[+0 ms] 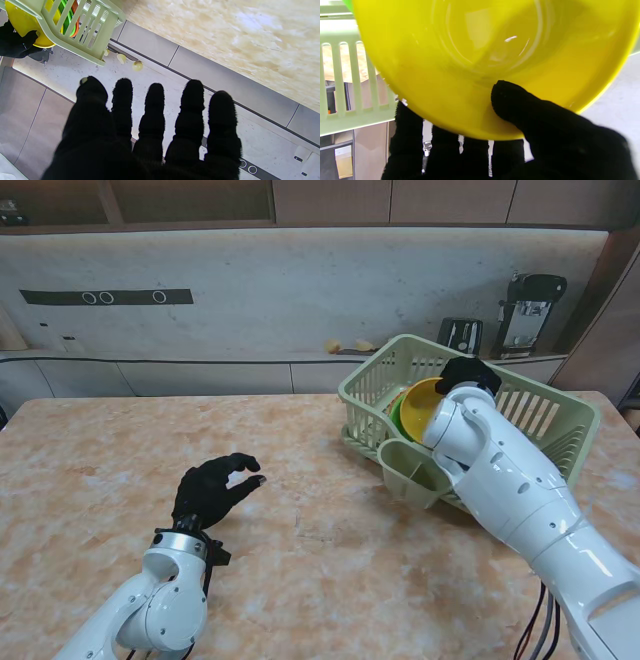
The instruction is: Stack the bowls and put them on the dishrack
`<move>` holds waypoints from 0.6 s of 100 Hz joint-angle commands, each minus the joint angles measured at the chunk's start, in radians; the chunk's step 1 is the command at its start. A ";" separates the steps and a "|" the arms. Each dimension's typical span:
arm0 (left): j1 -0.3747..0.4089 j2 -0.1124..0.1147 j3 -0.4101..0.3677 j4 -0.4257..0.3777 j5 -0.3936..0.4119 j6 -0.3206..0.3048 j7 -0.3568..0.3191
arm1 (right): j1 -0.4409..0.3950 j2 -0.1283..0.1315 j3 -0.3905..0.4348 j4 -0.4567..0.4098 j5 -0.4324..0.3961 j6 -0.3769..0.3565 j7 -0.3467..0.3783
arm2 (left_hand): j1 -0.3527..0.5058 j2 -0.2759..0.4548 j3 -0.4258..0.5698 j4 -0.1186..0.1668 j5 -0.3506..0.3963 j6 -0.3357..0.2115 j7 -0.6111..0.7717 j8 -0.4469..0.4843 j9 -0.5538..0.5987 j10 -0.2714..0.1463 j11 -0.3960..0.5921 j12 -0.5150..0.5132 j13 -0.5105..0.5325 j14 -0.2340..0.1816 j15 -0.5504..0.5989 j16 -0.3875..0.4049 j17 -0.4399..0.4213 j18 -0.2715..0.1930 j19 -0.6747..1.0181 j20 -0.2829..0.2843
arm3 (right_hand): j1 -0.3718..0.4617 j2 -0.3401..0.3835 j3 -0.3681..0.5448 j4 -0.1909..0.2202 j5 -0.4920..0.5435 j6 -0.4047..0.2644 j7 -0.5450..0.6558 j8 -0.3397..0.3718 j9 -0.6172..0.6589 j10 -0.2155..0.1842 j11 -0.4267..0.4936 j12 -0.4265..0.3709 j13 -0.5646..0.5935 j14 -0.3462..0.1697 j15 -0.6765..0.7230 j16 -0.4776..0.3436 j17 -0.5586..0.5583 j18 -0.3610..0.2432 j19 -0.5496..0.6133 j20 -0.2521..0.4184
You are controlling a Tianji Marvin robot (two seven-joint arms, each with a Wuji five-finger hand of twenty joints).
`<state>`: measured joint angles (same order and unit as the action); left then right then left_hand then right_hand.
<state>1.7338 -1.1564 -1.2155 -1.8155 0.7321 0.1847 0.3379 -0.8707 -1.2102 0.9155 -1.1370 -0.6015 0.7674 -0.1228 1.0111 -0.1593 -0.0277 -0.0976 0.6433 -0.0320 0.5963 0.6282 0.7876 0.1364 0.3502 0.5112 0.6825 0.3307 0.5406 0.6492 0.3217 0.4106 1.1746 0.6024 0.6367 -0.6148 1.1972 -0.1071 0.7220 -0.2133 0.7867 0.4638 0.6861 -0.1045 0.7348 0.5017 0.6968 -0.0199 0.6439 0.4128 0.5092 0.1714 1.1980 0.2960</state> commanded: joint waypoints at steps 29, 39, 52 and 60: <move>0.006 -0.003 -0.001 -0.009 -0.002 -0.004 -0.010 | 0.009 0.028 -0.048 -0.022 -0.071 -0.047 0.082 | 0.028 0.019 -0.026 -0.002 0.018 -0.022 0.009 0.012 0.024 -0.011 -0.005 0.017 0.007 0.001 0.003 0.013 -0.010 -0.003 0.014 0.017 | -0.070 0.038 -0.024 0.053 -0.093 -0.003 -0.012 -0.021 -0.131 0.008 -0.068 -0.080 -0.142 0.023 -0.121 -0.064 -0.154 0.004 -0.083 0.018; 0.010 -0.003 -0.004 -0.012 -0.003 -0.008 -0.009 | 0.012 0.032 -0.056 -0.019 -0.086 -0.056 0.089 | 0.028 0.019 -0.026 -0.002 0.019 -0.022 0.010 0.013 0.025 -0.011 -0.005 0.017 0.007 -0.001 0.003 0.013 -0.010 -0.003 0.014 0.017 | -0.085 0.049 -0.039 0.068 -0.111 0.014 -0.049 -0.010 -0.164 0.012 -0.077 -0.097 -0.168 0.026 -0.144 -0.074 -0.176 -0.001 -0.102 0.018; 0.011 -0.003 -0.005 -0.012 -0.003 -0.009 -0.010 | 0.014 0.037 -0.062 -0.018 -0.106 -0.068 0.094 | 0.029 0.018 -0.026 -0.002 0.019 -0.021 0.009 0.012 0.024 -0.009 -0.005 0.017 0.007 0.001 0.003 0.013 -0.010 -0.003 0.014 0.017 | -0.119 0.058 -0.065 0.103 -0.133 0.026 -0.101 0.032 -0.200 0.016 -0.086 -0.118 -0.201 0.027 -0.167 -0.085 -0.207 -0.006 -0.126 0.017; 0.011 -0.003 -0.005 -0.012 -0.004 -0.010 -0.011 | 0.014 0.041 -0.063 -0.018 -0.118 -0.075 0.099 | 0.028 0.018 -0.026 -0.002 0.019 -0.023 0.009 0.013 0.025 -0.010 -0.005 0.017 0.008 0.000 0.003 0.013 -0.010 -0.003 0.014 0.017 | -0.146 0.042 -0.082 0.097 -0.153 0.030 -0.116 0.037 -0.217 0.019 -0.092 -0.122 -0.216 0.029 -0.173 -0.087 -0.222 -0.008 -0.131 0.017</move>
<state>1.7383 -1.1565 -1.2200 -1.8184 0.7304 0.1777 0.3388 -0.8540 -1.1704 0.8550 -1.1486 -0.7115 0.7009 -0.0416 1.0111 -0.1593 -0.0278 -0.0976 0.6433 -0.0320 0.5964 0.6282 0.7876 0.1364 0.3502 0.5111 0.6825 0.3307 0.5406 0.6492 0.3216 0.4106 1.1746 0.6024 0.5201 -0.5736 1.1314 -0.0347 0.5682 -0.1740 0.6588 0.4799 0.5026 -0.0980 0.6478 0.3993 0.5089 -0.0005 0.4867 0.3491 0.3089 0.1716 1.0792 0.2981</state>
